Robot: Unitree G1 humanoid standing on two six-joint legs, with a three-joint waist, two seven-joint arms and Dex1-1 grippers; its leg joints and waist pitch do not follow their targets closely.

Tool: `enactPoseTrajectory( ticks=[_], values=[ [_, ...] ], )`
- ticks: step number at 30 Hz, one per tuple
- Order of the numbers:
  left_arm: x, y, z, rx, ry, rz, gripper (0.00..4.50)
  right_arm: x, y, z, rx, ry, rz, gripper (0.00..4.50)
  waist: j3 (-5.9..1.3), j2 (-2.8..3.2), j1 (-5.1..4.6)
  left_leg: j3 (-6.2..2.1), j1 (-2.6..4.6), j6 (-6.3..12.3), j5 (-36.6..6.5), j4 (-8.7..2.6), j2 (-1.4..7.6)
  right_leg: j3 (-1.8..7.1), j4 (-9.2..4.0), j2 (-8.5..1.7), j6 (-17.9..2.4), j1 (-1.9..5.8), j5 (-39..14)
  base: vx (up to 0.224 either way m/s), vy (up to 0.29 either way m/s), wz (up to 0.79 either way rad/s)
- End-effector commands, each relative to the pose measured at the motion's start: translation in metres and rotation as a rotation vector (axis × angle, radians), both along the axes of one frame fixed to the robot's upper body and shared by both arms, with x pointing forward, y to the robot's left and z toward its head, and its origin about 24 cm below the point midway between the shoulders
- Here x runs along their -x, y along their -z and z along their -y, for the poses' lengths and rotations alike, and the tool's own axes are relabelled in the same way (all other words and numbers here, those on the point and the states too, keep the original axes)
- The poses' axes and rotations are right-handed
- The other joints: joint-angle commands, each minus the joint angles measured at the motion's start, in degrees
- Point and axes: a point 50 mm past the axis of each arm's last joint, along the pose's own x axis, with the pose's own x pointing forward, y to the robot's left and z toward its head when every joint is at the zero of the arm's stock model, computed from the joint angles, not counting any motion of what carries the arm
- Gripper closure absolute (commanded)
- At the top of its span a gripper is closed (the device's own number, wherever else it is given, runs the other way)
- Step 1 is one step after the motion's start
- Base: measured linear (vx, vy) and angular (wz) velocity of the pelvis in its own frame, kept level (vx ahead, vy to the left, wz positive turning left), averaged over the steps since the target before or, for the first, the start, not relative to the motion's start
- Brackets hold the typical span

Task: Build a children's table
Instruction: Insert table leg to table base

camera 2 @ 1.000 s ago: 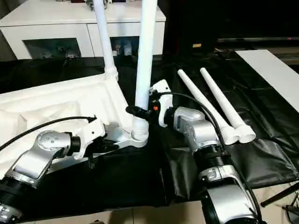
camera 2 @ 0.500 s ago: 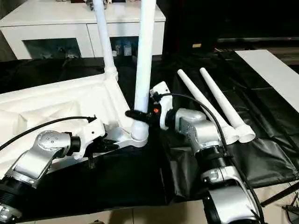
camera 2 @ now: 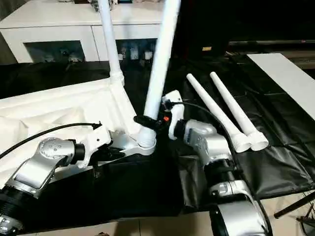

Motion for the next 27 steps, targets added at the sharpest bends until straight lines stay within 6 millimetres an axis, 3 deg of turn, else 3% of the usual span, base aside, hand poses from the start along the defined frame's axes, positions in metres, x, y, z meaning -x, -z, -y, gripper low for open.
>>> enactPoseTrajectory(
  ticks=[1,9,17,18,21,24,26,27],
  values=[
    [-0.001,0.004,0.0,-0.026,-0.014,-0.001,4.5,0.006,0.017,0.004,-0.006,0.034,-0.05,2.66,-3.55,0.22,0.04,-0.1,0.52,-0.03,-15.93,-4.44,1.25,2.16,-4.23,-2.58,-11.23,2.75,-14.92,0.0,0.0,0.0],
    [-0.004,0.003,0.0,-0.025,-0.023,0.014,4.5,0.017,0.025,0.006,-0.03,0.058,-0.013,2.66,-3.55,0.33,0.01,-0.26,0.52,-0.22,-16.85,-4.65,1.3,2.15,-4.41,-2.57,-10.49,2.72,-16.15,0.0,0.0,0.0],
    [-0.004,0.003,-0.001,-0.03,-0.025,0.02,4.5,0.026,0.032,0.01,0.182,0.033,0.081,2.66,-3.17,0.44,-0.08,-0.43,0.69,-0.92,-20.2,-4.98,1.28,2.16,-5.0,-2.55,-8.79,2.46,-21.24,0.0,0.0,0.0],
    [-0.004,0.004,-0.001,-0.032,-0.025,0.02,4.5,0.027,0.032,0.01,0.215,0.014,0.092,2.66,-3.02,0.18,-0.2,-0.43,0.71,-0.97,-21.02,-5.04,1.24,2.14,-5.2,-2.56,-8.28,2.44,-22.71,0.0,0.0,0.0],
    [-0.006,0.004,-0.002,-0.04,-0.028,0.025,4.5,0.027,0.031,0.007,0.29,-0.036,0.107,2.66,-2.89,0.27,-0.25,-0.64,1.1,-1.08,-23.28,-5.17,1.19,2.17,-5.72,-2.75,-6.94,2.26,-27.06,0.0,0.0,0.0],
    [-0.006,0.003,-0.002,-0.035,-0.034,0.031,4.5,0.026,0.026,0.005,0.311,-0.058,0.126,2.66,-2.92,-0.11,-0.27,-0.68,1.04,-0.91,-23.08,-5.24,1.26,2.25,-5.68,-2.72,-6.64,2.23,-26.95,0.0,0.0,0.0],
    [-0.006,0.002,-0.002,-0.041,-0.028,0.03,4.5,0.025,0.023,0.004,0.305,-0.064,0.127,2.66,-2.88,0.2,-0.19,-0.73,1.06,-0.88,-23.2,-5.26,1.23,2.25,-5.72,-2.73,-6.42,2.17,-27.43,0.0,0.0,0.0],
    [-0.004,0.003,-0.004,-0.046,-0.024,0.028,4.5,0.025,0.024,0.003,0.309,-0.07,0.124,2.66,-2.9,0.0,-0.27,-0.72,1.02,-0.86,-23.36,-5.27,1.24,2.24,-5.78,-2.73,-6.38,2.18,-27.51,0.0,0.0,0.0]
  ],
)
